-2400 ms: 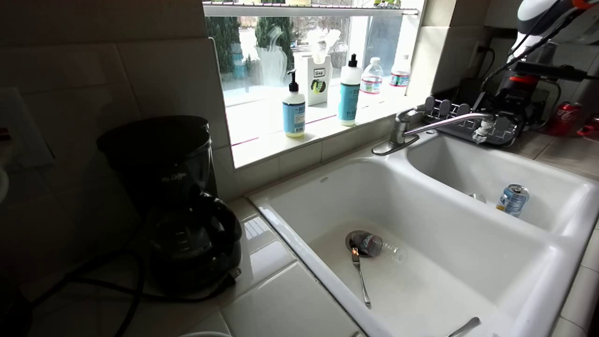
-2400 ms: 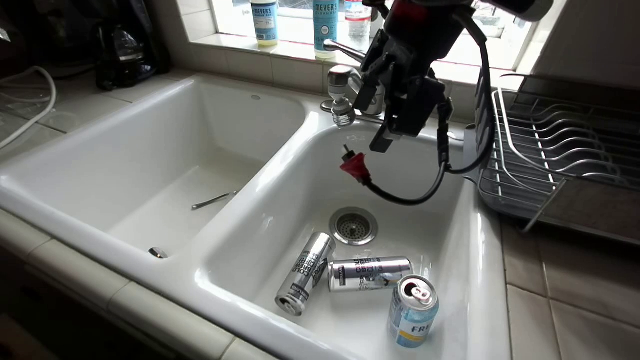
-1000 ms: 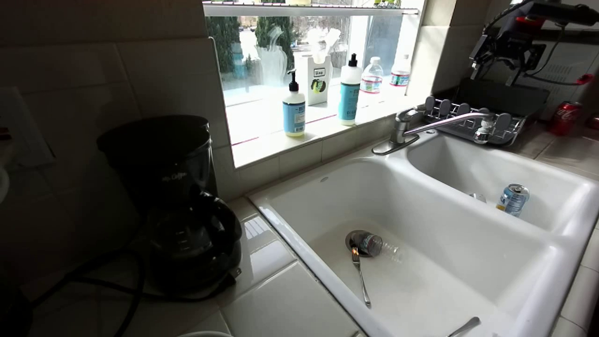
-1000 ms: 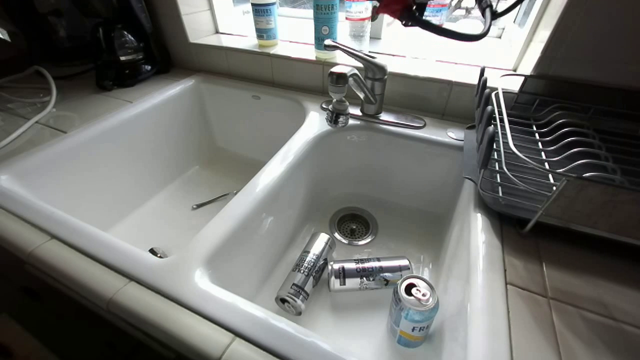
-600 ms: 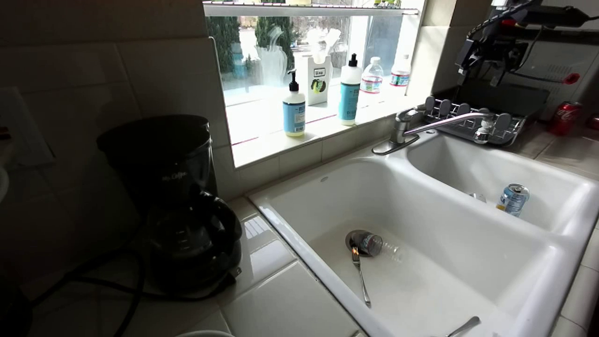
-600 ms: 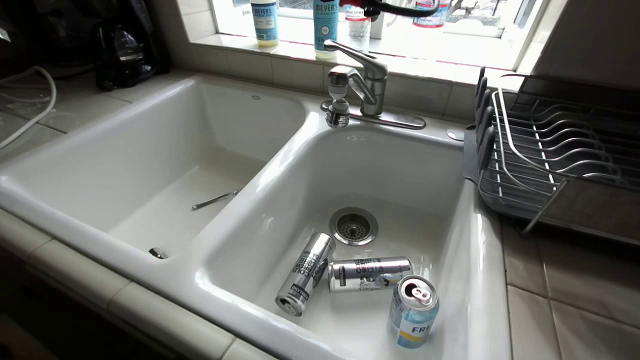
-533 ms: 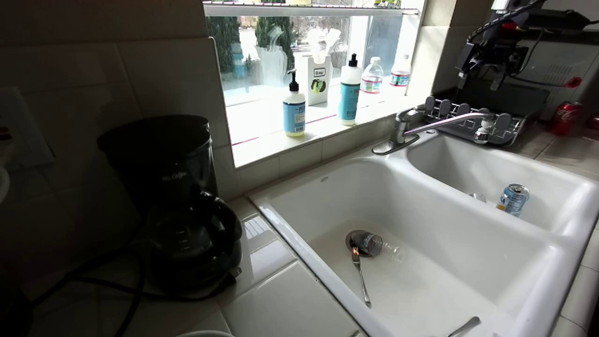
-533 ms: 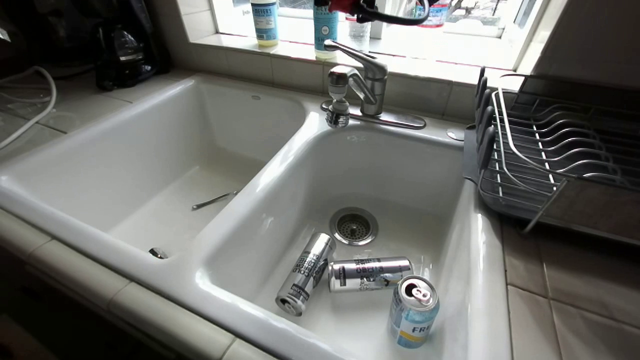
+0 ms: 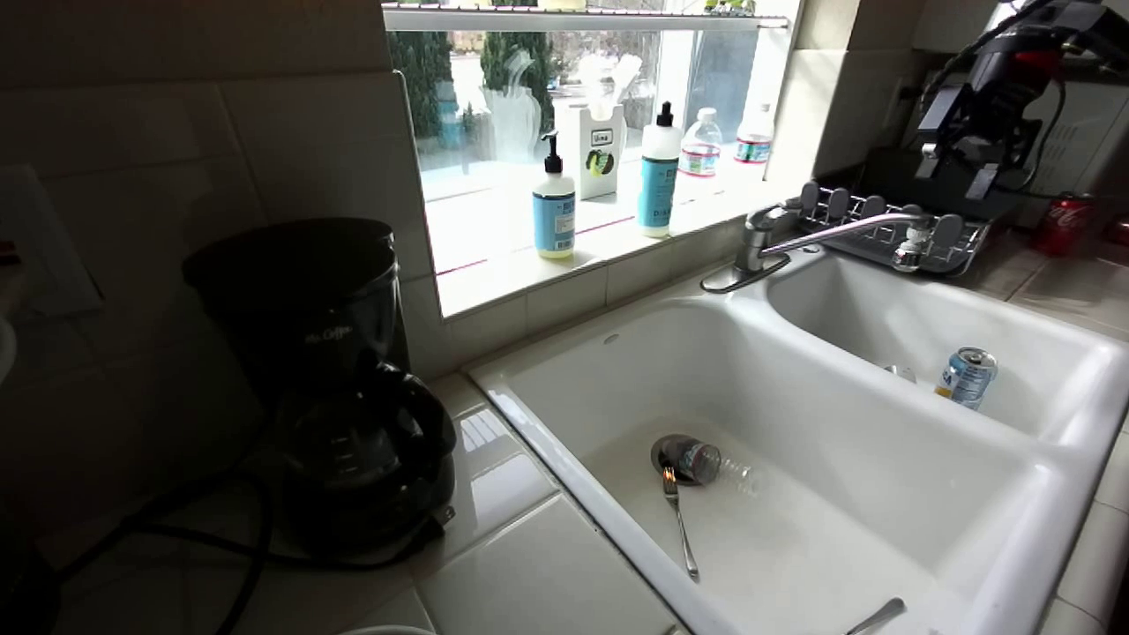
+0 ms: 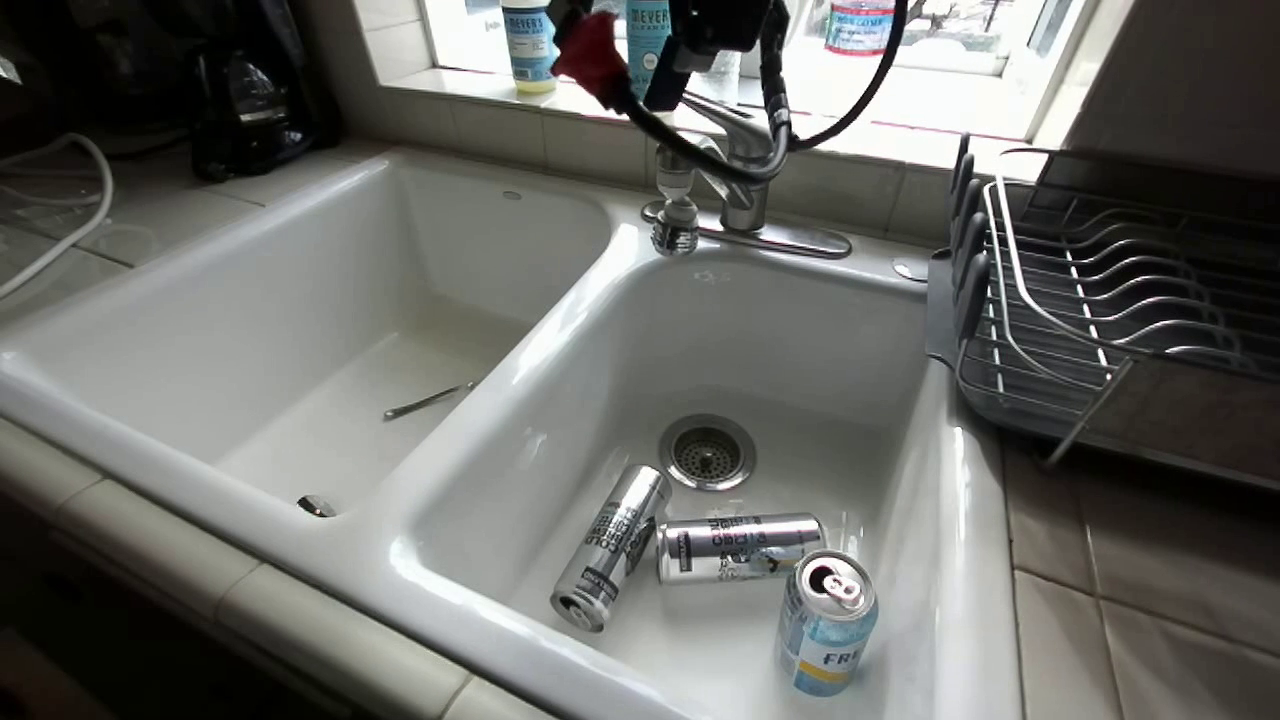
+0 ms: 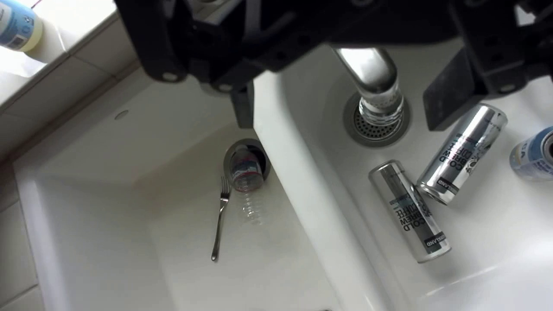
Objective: Push the silver object at the end of the tap downwards, lift the tap handle upwards
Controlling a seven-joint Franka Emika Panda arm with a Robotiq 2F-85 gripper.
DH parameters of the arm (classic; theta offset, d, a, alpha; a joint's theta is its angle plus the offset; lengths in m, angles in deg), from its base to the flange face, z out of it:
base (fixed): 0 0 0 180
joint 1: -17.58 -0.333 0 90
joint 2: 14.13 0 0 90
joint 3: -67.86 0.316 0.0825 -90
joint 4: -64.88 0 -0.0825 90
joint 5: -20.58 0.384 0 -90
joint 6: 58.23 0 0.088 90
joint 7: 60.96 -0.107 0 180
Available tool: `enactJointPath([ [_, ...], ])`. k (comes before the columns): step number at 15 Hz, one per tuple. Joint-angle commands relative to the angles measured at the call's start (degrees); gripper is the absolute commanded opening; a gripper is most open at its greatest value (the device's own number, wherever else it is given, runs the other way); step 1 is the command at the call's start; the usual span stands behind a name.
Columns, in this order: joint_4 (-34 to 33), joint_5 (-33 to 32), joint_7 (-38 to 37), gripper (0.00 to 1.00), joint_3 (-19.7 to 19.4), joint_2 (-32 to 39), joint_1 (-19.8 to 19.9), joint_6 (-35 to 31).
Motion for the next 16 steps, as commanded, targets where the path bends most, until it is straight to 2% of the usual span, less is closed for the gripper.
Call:
enactJointPath([
  [1, -0.01, 2.98, -4.55, 1.00, -0.53, -0.53, 1.20, 2.04],
  [3, 1.87, 4.73, -9.28, 1.00, -0.02, -2.28, 1.28, -2.69],
  [6, 0.28, 5.83, -12.35, 1.00, 1.22, -1.07, 0.44, -5.54],
  [10, -2.85, 2.83, -19.37, 1.00, 3.65, 3.11, -0.70, -7.79],
  [11, -1.07, 4.22, -15.69, 1.00, 2.80, 0.78, -0.22, -6.70],
  [16, -2.50, 3.84, -18.13, 1.00, 3.57, 3.07, -0.60, -7.48],
])
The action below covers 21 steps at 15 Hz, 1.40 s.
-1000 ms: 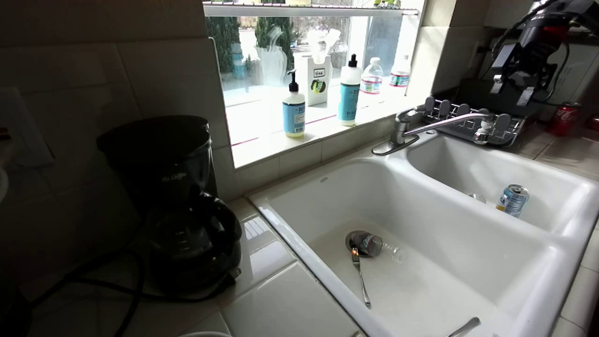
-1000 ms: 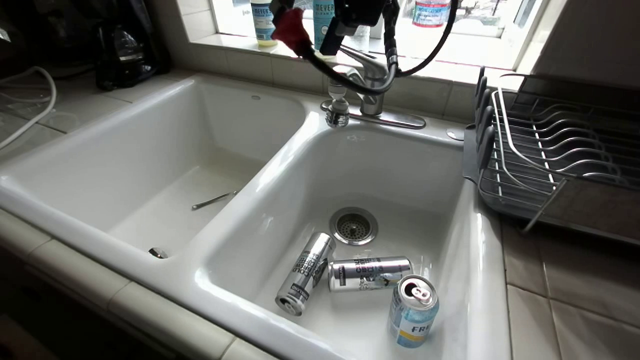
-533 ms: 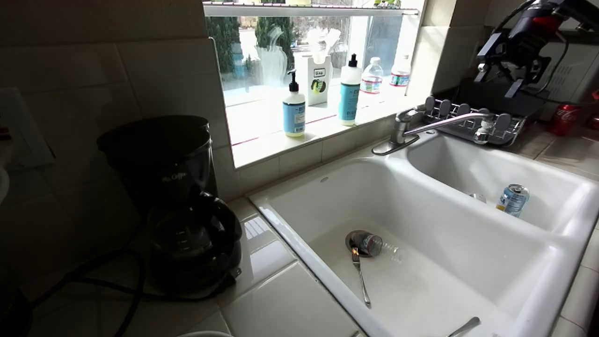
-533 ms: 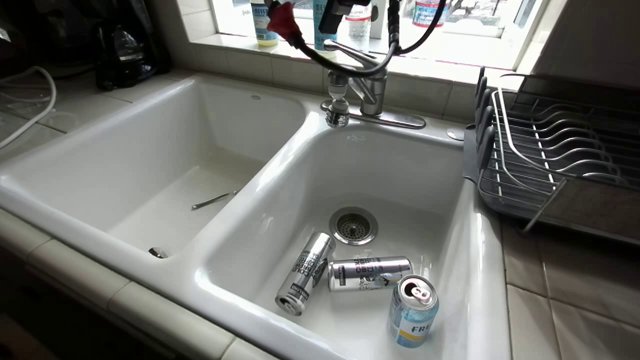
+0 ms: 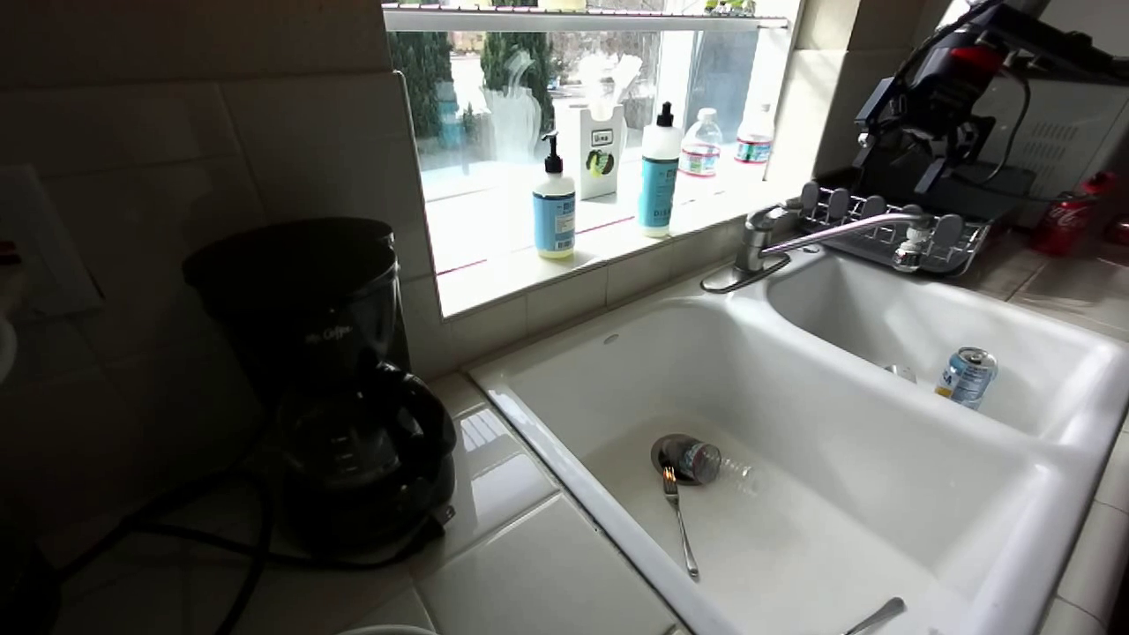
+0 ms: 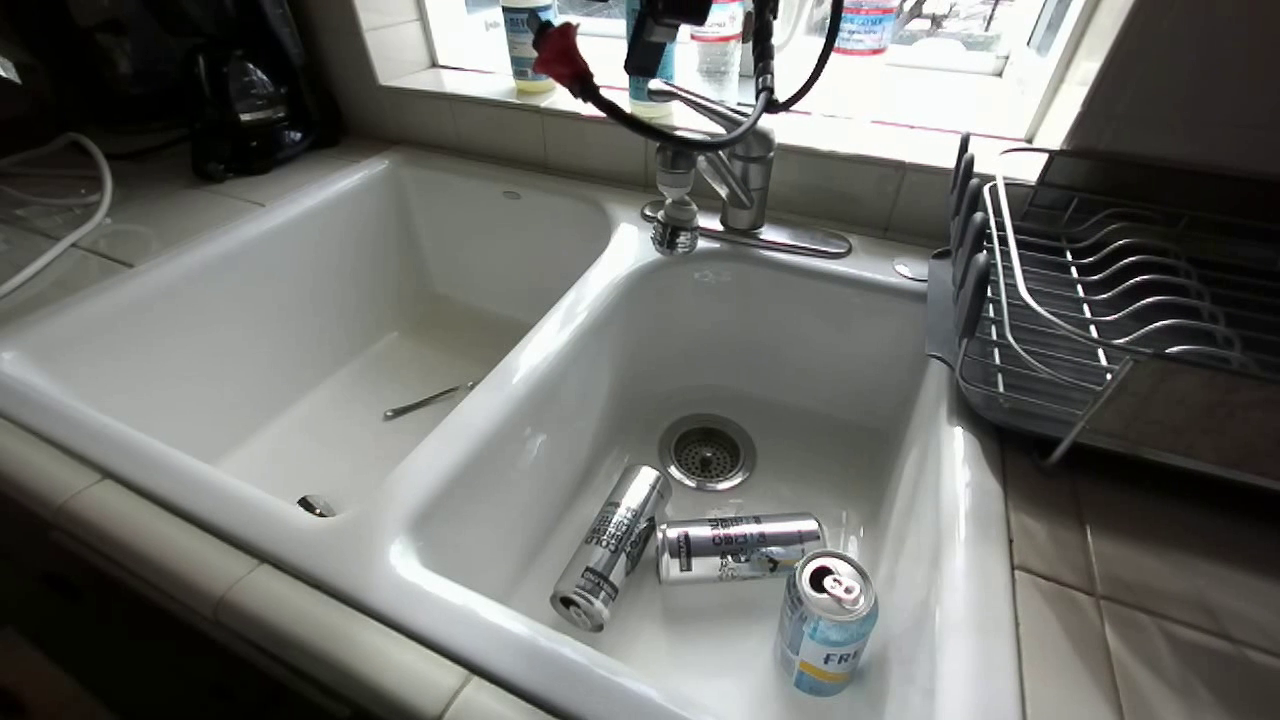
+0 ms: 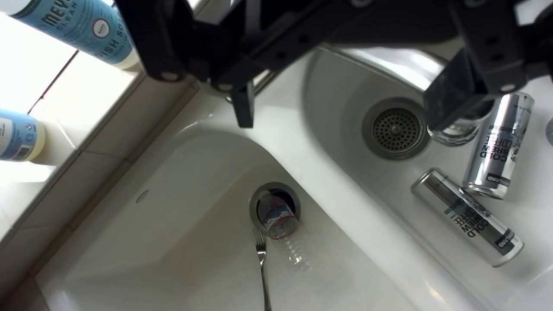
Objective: Push the silver object at the end of the tap downwards, lift the tap handle upwards
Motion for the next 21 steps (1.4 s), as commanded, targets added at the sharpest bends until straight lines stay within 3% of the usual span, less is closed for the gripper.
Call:
enactJointPath([
  [1, -0.51, 1.19, 0.72, 1.00, 0.00, 0.67, -0.31, -0.73],
  [6, -5.63, -0.13, -0.28, 1.00, 1.87, 5.72, -2.09, -2.04],
  [8, -8.14, -1.53, -1.32, 0.94, 2.55, 8.24, -2.71, -2.87],
  [12, -13.77, -3.72, -3.04, 0.90, 2.82, 13.31, -3.32, -3.15],
  [17, -18.51, -6.46, -4.44, 0.93, 2.55, 18.19, -3.27, -2.56],
  [21, -19.40, -6.72, -3.95, 0.83, 2.90, 19.93, -3.49, -3.75],
])
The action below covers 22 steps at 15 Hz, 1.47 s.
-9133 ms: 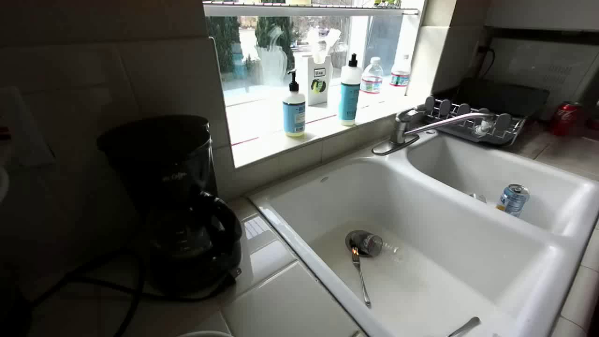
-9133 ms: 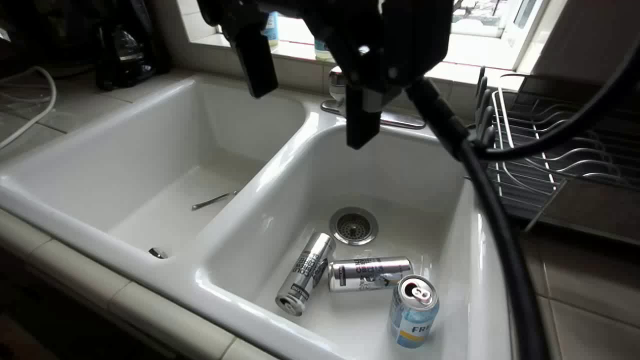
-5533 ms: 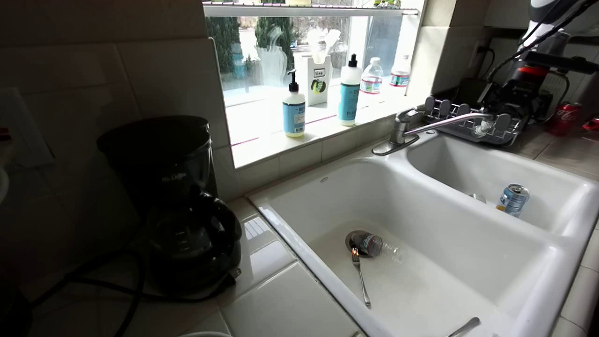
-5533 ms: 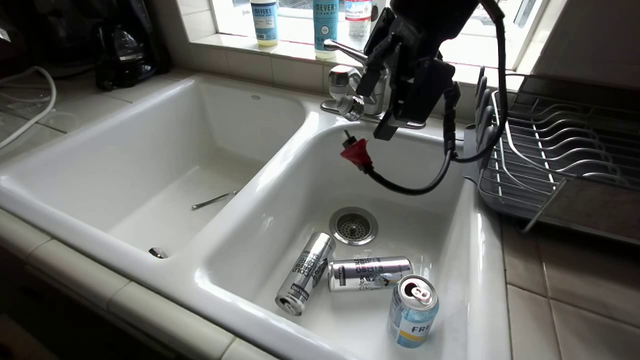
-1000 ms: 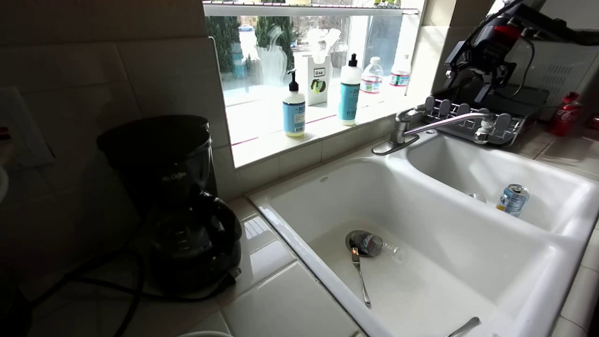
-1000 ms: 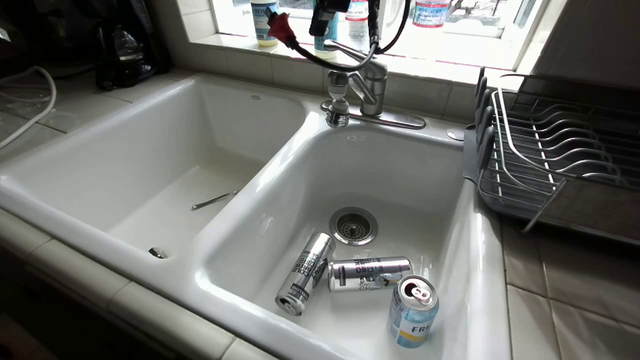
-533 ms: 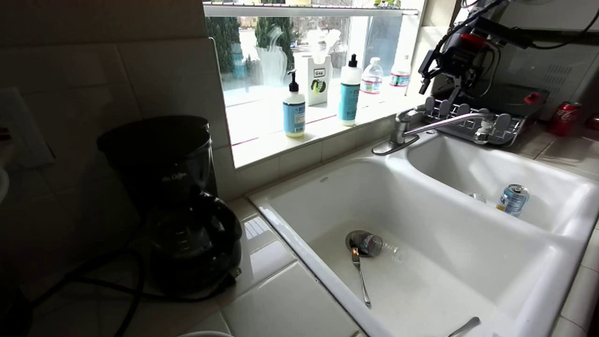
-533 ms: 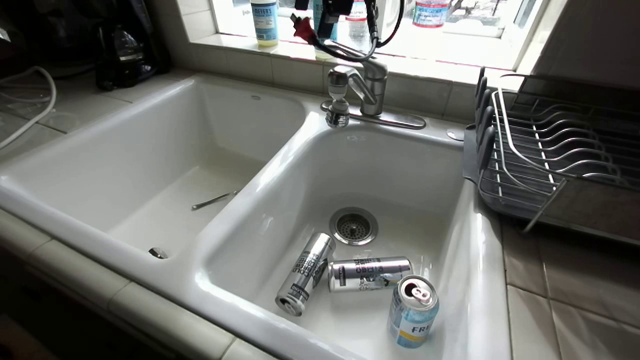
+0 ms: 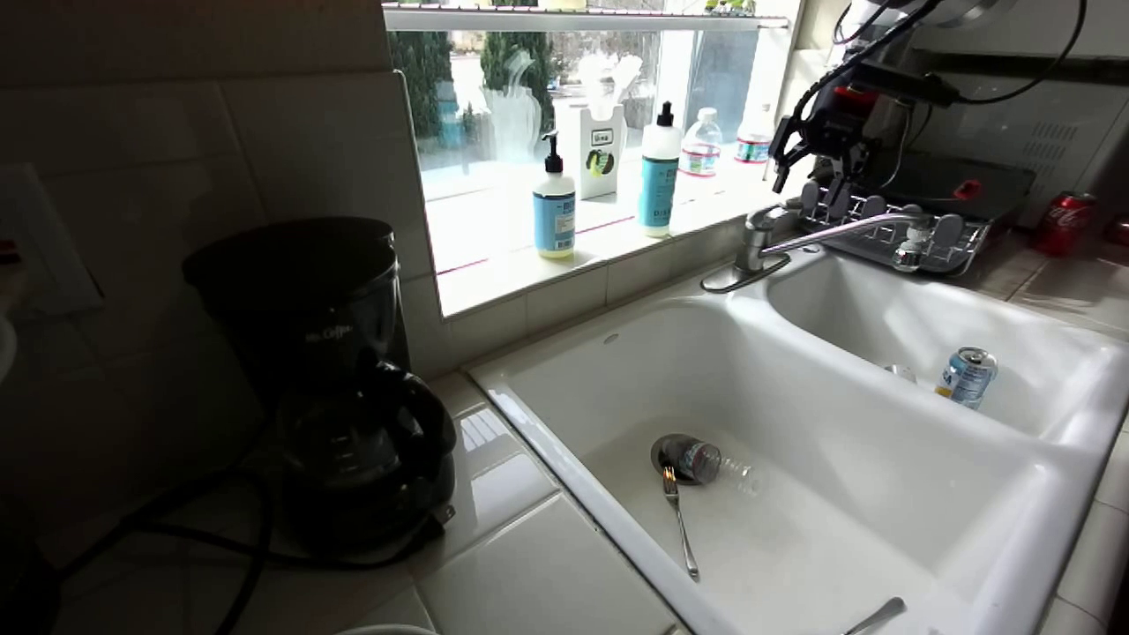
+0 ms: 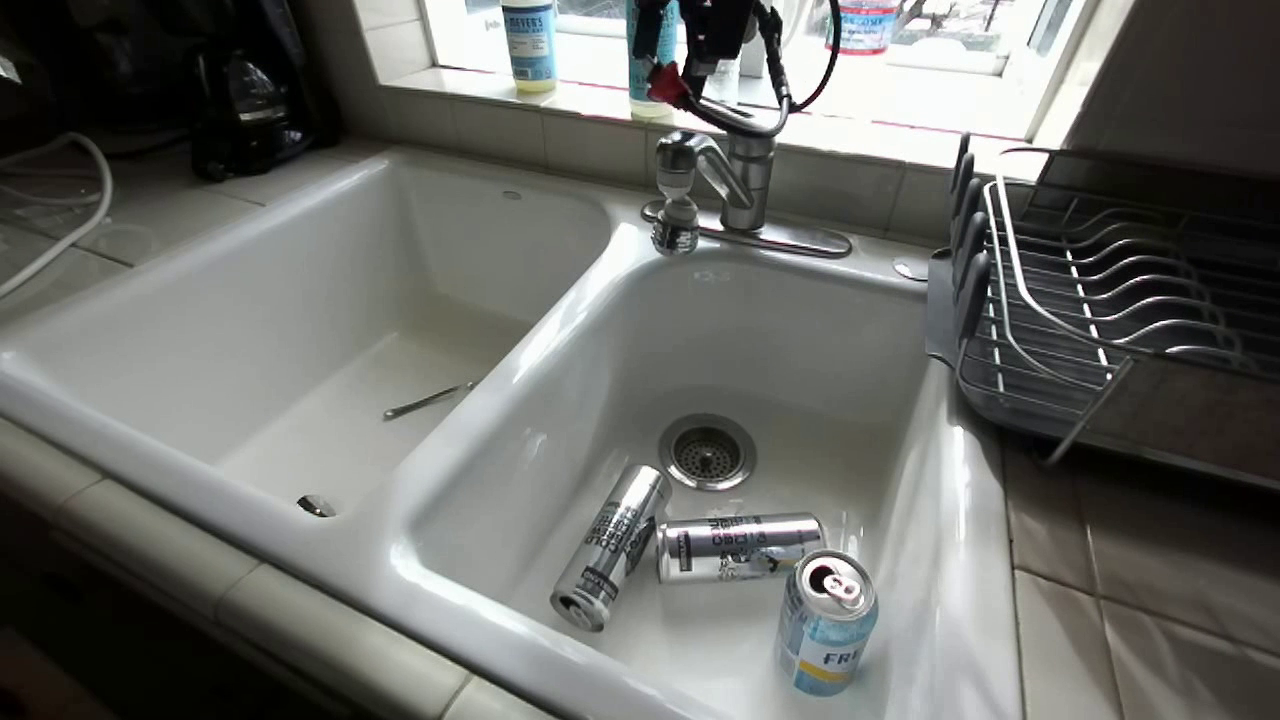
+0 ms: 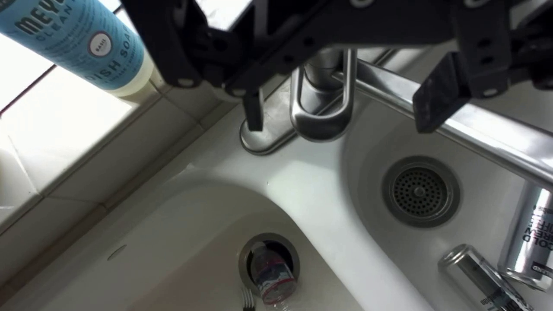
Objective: Push the silver object at the end of the tap downwards, lift the tap handle upwards
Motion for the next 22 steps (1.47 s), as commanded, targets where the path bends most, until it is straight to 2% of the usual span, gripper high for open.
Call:
enactJointPath([
  [1, -2.18, -1.08, -0.98, 0.82, 0.07, 2.14, -0.57, -0.60],
  [3, -2.26, -1.16, -0.78, 0.80, 0.11, 2.52, -0.66, -1.12],
  [8, -2.11, -1.44, -0.72, 0.56, 0.24, 2.56, -1.16, -1.86],
  [9, -2.01, -1.68, -0.69, 0.60, 0.24, 2.53, -1.32, -2.19],
  [15, -1.57, -3.83, -0.99, 0.59, 0.17, 2.66, -2.02, -4.39],
  [16, -1.55, -4.12, -1.01, 0.51, 0.18, 2.71, -2.07, -4.48],
  [17, -1.46, -4.32, -0.93, 0.34, 0.21, 2.74, -2.12, -4.51],
  [18, -1.49, -4.55, -0.84, 0.34, 0.23, 2.75, -2.17, -4.23],
  [20, -1.64, -5.13, -0.86, 0.19, 0.20, 2.64, -2.13, -3.34],
  [22, -2.21, -4.58, -0.95, 0.19, 0.22, 2.58, -1.82, -3.08],
])
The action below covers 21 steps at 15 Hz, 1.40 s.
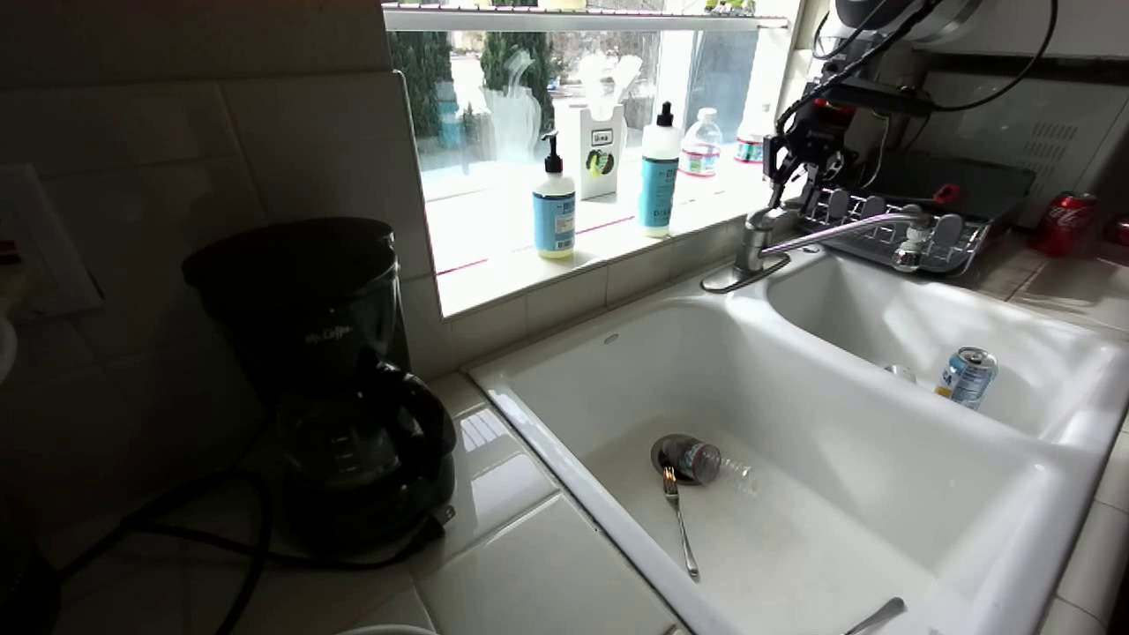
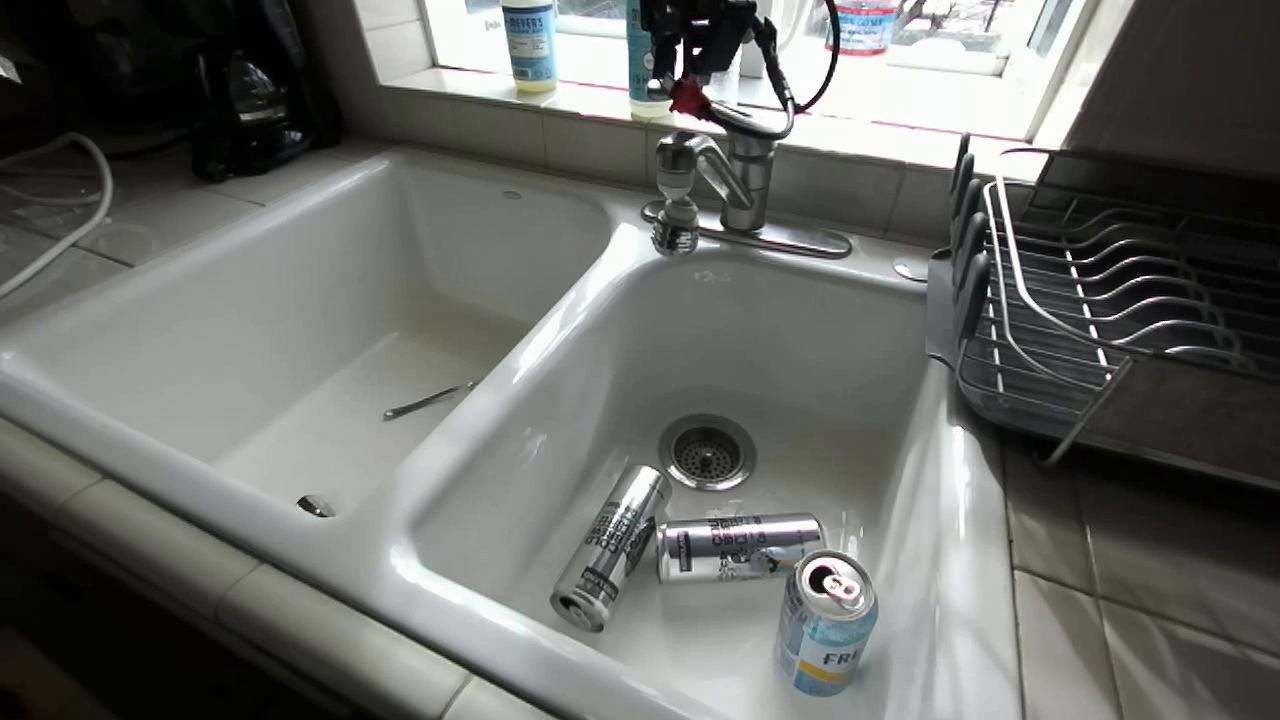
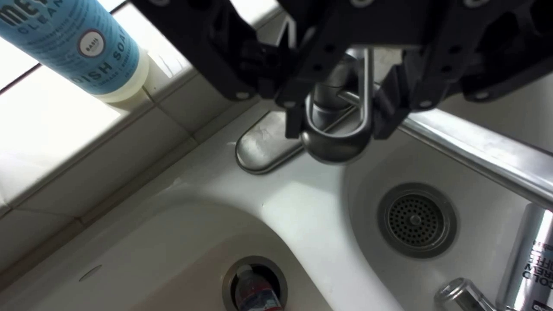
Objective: Push the silver object at the end of the tap downwards, lift the tap handle upwards
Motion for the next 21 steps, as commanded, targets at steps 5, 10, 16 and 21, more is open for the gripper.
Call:
enactJointPath([
  [5, -4.21, 1.41, -1.37, 0.19, -0.29, 0.71, 1.28, 1.04],
  [10, -7.24, 3.76, -3.85, 0.19, -0.56, 1.91, 2.43, 1.46],
  [16, -10.41, 4.91, -5.24, 0.56, -0.63, 2.20, 3.23, 2.64],
  [21, -3.71, 1.11, 0.51, 0.92, -0.40, -3.58, 2.58, 8.91],
])
